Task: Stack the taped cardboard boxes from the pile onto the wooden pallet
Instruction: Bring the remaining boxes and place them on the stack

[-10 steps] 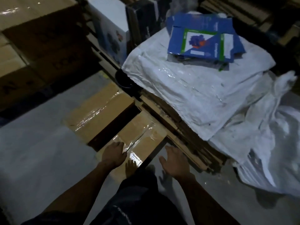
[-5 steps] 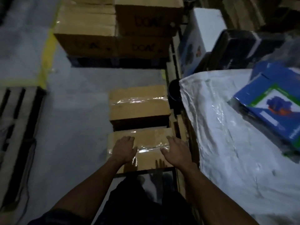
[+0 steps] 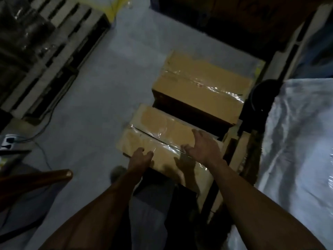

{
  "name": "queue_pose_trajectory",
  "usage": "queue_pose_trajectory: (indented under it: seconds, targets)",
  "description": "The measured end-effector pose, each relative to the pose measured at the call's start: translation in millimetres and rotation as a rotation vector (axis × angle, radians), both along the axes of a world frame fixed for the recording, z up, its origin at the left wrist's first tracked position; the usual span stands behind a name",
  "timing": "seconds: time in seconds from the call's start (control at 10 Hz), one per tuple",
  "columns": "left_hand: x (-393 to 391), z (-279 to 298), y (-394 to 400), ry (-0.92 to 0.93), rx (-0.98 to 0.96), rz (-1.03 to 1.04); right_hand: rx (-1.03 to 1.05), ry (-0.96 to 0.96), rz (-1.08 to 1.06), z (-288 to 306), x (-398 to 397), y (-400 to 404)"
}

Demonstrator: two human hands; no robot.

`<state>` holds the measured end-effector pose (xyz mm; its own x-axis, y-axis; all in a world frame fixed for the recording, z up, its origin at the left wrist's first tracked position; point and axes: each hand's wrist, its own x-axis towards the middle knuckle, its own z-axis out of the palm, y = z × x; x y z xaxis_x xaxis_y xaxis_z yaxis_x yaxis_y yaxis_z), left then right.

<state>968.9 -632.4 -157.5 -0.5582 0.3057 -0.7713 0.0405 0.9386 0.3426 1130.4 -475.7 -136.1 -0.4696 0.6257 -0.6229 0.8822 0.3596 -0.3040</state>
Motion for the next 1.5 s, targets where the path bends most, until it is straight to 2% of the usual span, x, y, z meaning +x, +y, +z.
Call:
queue_pose_trajectory:
  seconds: [0.2,0.3,0.4,0.5,0.6,0.8,1.0,1.1,1.2,1.3,1.5]
  targets:
    - [7,-124,-6,-0.111,0.056,0.664,0.080,-0.027,0.085,-120,-17,26]
    - [2,-177,-13,-0.189,0.149,0.972,0.077,-0.058,0.082,-169,-31,39]
    - [-5,-222,-25,-0.171,0.208,1.156,0.081,-0.058,0.085,-209,-46,47]
    - [-4,-251,-29,-0.288,0.244,1.245,0.085,-0.052,0.041,-240,-50,56]
    - [3,-269,-26,-0.425,0.314,1.220,0.107,-0.082,0.051,-264,-45,60]
    - [9,-282,-28,-0.322,0.322,1.239,0.158,-0.074,0.059,-268,-46,55]
    - [-30,-277,-28,-0.121,0.277,1.306,0.163,-0.023,0.045,-258,-76,44]
    - [-72,-271,-31,-0.055,0.279,1.209,0.221,0.002,0.049,-247,-109,39]
    - [-130,-261,-31,0.150,0.235,1.041,0.220,0.020,-0.006,-237,-142,28]
    - [-177,-243,-27,0.188,0.303,0.854,0.156,0.052,-0.099,-234,-172,4]
    - [-221,-250,-58,0.278,0.298,0.405,0.009,0.137,-0.208,-264,-199,-48]
